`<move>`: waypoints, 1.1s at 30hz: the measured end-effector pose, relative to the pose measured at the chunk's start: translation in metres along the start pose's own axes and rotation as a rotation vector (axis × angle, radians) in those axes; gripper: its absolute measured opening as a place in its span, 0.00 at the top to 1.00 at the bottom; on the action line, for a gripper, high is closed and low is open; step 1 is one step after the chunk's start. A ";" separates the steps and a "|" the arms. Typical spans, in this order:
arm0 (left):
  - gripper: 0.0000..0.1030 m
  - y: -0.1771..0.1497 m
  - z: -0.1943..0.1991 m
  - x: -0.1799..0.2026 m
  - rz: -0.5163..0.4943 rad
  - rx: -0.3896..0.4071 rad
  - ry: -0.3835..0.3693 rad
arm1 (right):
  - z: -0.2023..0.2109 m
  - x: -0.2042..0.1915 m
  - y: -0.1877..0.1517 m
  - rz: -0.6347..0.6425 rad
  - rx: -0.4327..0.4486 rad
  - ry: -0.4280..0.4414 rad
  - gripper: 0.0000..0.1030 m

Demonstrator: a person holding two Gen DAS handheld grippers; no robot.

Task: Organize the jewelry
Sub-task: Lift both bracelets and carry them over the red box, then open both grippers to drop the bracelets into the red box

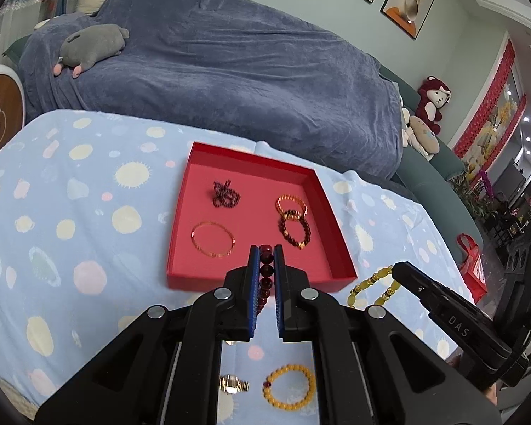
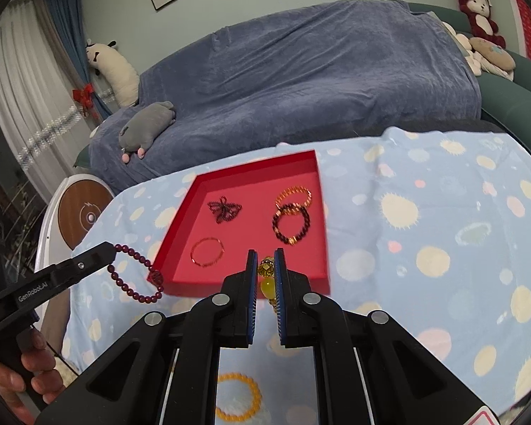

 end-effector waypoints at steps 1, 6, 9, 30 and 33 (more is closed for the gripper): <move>0.93 0.005 -0.004 0.001 0.000 0.006 -0.004 | -0.004 -0.002 0.003 0.004 0.001 0.004 0.92; 0.93 0.027 -0.026 0.000 0.027 0.022 -0.023 | -0.030 -0.020 0.020 0.011 0.009 0.047 0.92; 0.93 0.030 -0.044 -0.004 0.065 0.000 -0.040 | -0.049 -0.025 0.019 -0.016 -0.016 0.076 0.92; 0.52 -0.034 -0.077 -0.047 0.009 -0.093 0.169 | -0.072 0.008 -0.026 0.042 -0.083 -0.088 0.66; 0.51 -0.037 -0.066 -0.049 0.010 -0.085 0.180 | -0.059 0.009 -0.030 0.049 -0.076 -0.083 0.65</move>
Point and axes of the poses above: each gripper's, at about its wrist camera, not at the fingertips, and z roughly against the way its jaws point, x to its right, y to its top, the point moved 2 cm from there along -z, roughly the way its jaws point, and after that the axes turned 8 degrees about x, right-handed, at the moved point
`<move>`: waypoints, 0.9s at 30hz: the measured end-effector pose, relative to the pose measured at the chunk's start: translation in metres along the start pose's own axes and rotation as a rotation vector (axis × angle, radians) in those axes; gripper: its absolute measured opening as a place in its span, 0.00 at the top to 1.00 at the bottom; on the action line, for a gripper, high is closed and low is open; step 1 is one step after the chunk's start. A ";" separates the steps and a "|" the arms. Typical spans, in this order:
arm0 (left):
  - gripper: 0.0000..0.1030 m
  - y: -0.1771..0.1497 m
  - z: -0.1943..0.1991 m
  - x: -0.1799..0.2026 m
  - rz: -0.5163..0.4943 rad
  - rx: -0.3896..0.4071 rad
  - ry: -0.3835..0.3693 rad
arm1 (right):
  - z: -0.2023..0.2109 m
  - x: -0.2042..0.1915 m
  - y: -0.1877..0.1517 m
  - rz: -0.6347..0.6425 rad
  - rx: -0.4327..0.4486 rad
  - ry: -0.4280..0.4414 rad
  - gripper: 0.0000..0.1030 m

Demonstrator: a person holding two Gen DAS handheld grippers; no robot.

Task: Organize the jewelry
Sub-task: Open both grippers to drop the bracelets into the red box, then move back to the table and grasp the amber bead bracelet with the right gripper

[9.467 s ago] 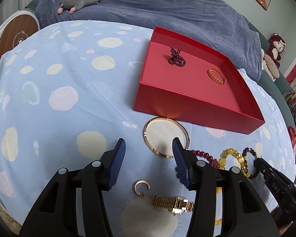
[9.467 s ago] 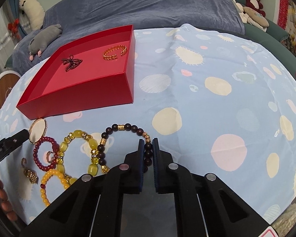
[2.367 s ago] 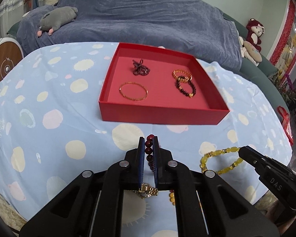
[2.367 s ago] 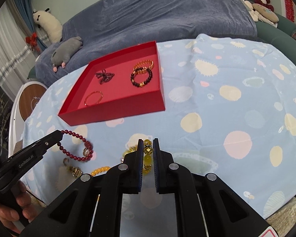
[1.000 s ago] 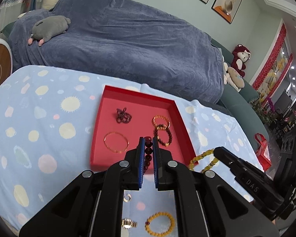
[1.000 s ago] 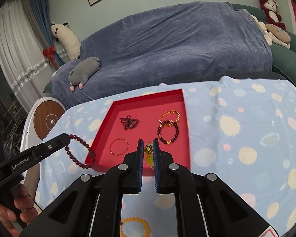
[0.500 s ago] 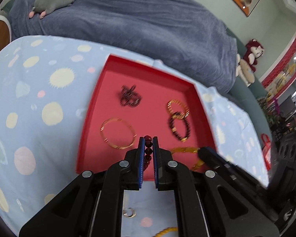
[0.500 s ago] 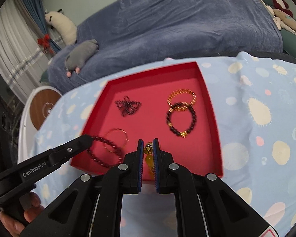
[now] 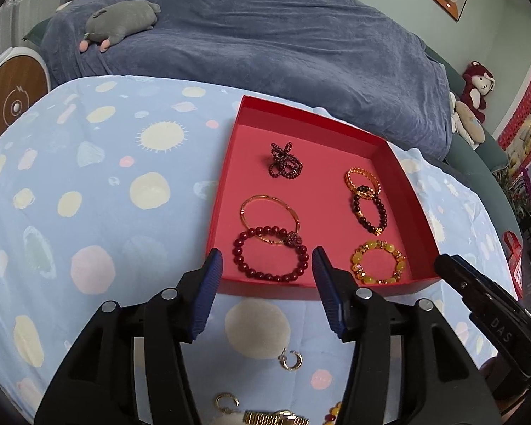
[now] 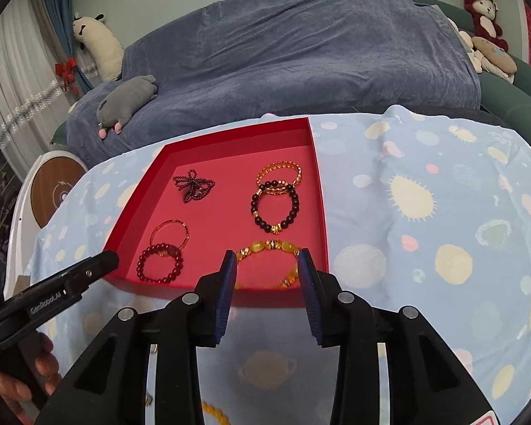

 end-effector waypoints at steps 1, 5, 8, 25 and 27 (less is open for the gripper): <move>0.50 -0.002 0.004 -0.001 0.000 0.000 0.003 | 0.005 0.001 -0.003 0.000 -0.001 0.001 0.65; 0.50 -0.011 0.019 -0.006 0.008 -0.005 0.006 | 0.024 0.004 -0.019 -0.011 -0.018 0.008 0.65; 0.50 -0.020 0.030 -0.011 0.015 -0.008 0.016 | 0.034 0.003 -0.033 -0.011 -0.043 0.015 0.65; 0.49 -0.085 0.063 -0.015 -0.020 -0.087 0.025 | 0.063 -0.019 -0.096 0.011 -0.169 0.048 0.65; 0.49 -0.090 0.065 -0.012 -0.034 -0.097 0.019 | 0.063 -0.021 -0.100 0.013 -0.181 0.052 0.65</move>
Point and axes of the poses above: each gripper's, at about its wrist camera, not at the fingertips, and z roughly against the way its jaws point, x to its right, y to its top, the point moved 2 cm from there along -z, roughly the way its jaws point, and after that the axes turned 8 degrees about x, right-handed, at the moved point
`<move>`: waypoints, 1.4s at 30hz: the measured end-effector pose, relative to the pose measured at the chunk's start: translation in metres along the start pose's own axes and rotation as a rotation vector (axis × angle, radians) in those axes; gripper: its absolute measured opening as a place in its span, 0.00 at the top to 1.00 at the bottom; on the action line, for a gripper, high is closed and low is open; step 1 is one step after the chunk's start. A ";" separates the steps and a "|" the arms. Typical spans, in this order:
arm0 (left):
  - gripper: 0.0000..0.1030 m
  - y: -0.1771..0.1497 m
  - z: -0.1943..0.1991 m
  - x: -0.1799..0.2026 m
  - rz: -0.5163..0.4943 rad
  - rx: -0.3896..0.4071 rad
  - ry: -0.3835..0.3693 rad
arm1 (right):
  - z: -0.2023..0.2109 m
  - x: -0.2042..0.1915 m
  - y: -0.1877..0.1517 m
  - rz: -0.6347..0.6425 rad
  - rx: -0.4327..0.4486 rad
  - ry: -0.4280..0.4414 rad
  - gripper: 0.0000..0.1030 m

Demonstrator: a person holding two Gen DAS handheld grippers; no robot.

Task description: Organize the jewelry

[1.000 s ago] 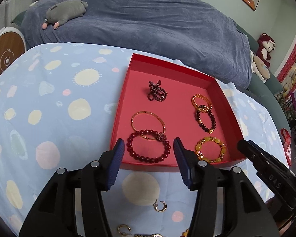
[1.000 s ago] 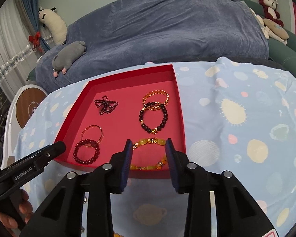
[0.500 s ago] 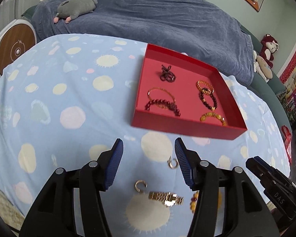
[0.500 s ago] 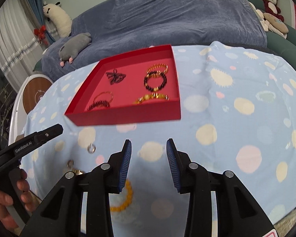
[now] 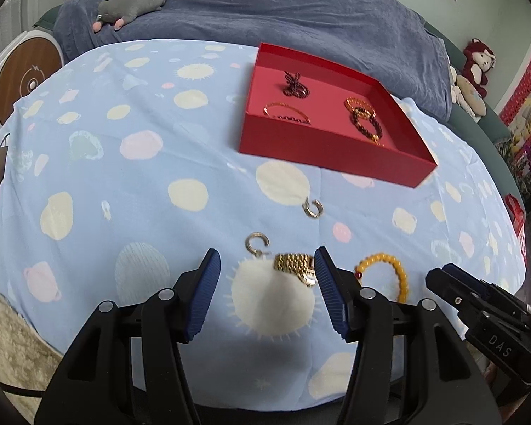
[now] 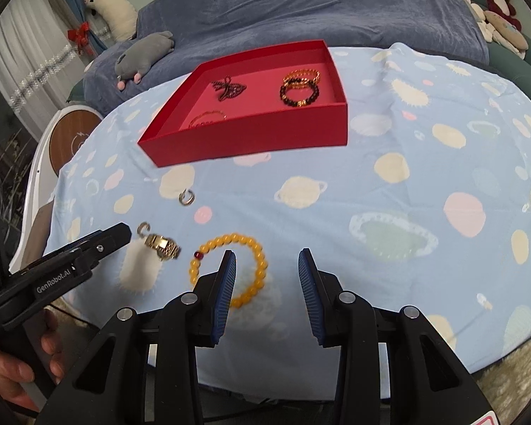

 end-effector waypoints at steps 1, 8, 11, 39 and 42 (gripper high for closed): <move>0.49 -0.003 0.000 0.002 -0.013 -0.007 -0.001 | 0.001 -0.002 -0.002 0.006 -0.004 0.002 0.65; 0.49 -0.015 -0.001 0.008 -0.040 -0.027 -0.007 | 0.002 -0.008 -0.009 0.022 -0.017 0.000 0.65; 0.49 -0.016 -0.004 0.008 -0.043 -0.025 0.001 | -0.001 -0.007 -0.010 0.017 -0.023 -0.003 0.65; 0.44 -0.016 -0.017 0.014 -0.036 -0.023 -0.034 | -0.023 0.024 -0.007 -0.025 -0.049 -0.133 0.93; 0.35 -0.017 -0.018 0.020 -0.040 -0.022 -0.046 | -0.022 0.028 -0.007 -0.053 -0.052 -0.125 0.93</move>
Point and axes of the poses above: each gripper's, at about its wrist camera, not at the fingertips, and z roughly against the way its jaws point, x to its right, y to its top, the point moved 2 cm from there along -z, roughly the way its jaws point, and after that the axes turned 8 degrees about x, right-handed, at the moved point
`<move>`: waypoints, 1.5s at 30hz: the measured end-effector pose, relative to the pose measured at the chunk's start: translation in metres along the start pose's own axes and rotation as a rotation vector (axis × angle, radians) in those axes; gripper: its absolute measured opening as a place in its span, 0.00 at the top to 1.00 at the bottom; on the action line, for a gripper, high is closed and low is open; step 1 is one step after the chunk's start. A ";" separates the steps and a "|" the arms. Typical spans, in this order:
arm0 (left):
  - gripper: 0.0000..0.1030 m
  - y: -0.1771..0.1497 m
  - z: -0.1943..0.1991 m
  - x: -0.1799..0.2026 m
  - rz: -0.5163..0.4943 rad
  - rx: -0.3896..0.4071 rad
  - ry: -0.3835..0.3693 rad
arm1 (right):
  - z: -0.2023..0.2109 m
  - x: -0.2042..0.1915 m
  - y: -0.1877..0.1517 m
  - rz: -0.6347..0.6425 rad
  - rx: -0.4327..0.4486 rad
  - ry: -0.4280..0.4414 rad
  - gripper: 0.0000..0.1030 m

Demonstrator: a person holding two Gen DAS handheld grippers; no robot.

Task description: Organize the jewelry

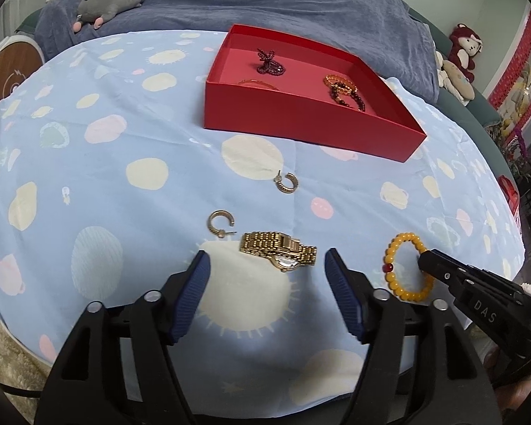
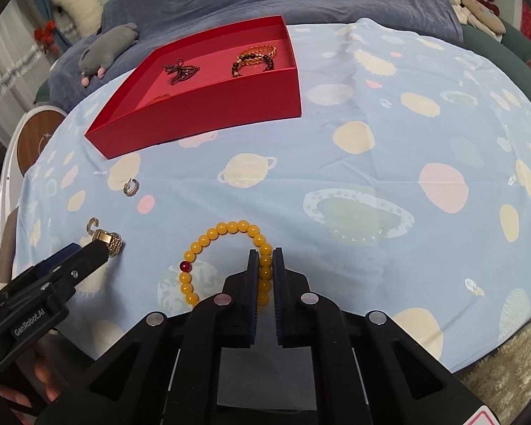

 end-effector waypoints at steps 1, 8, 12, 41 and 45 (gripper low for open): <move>0.35 0.000 -0.001 0.003 -0.010 -0.004 -0.005 | 0.000 -0.001 0.000 0.001 0.000 0.001 0.93; 0.33 0.001 -0.011 0.010 -0.044 -0.026 0.027 | -0.002 -0.008 -0.001 0.018 0.002 0.014 0.93; 0.34 0.003 -0.016 0.016 -0.077 -0.033 0.077 | -0.002 -0.009 -0.001 0.019 0.002 0.013 0.93; 0.95 0.012 0.017 -0.024 0.135 0.042 -0.022 | 0.004 -0.009 0.001 -0.001 0.026 0.045 0.93; 0.95 0.012 0.016 -0.028 0.148 0.039 -0.020 | 0.005 -0.009 0.002 0.002 0.030 0.048 0.93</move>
Point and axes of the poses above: each gripper's, at about its wrist camera, not at the fingertips, and z roughly against the way its jaws point, x to its right, y to its top, the point moved 2 cm from there along -z, roughly the way its jaws point, and after that the axes turned 8 degrees about x, right-handed, at the moved point
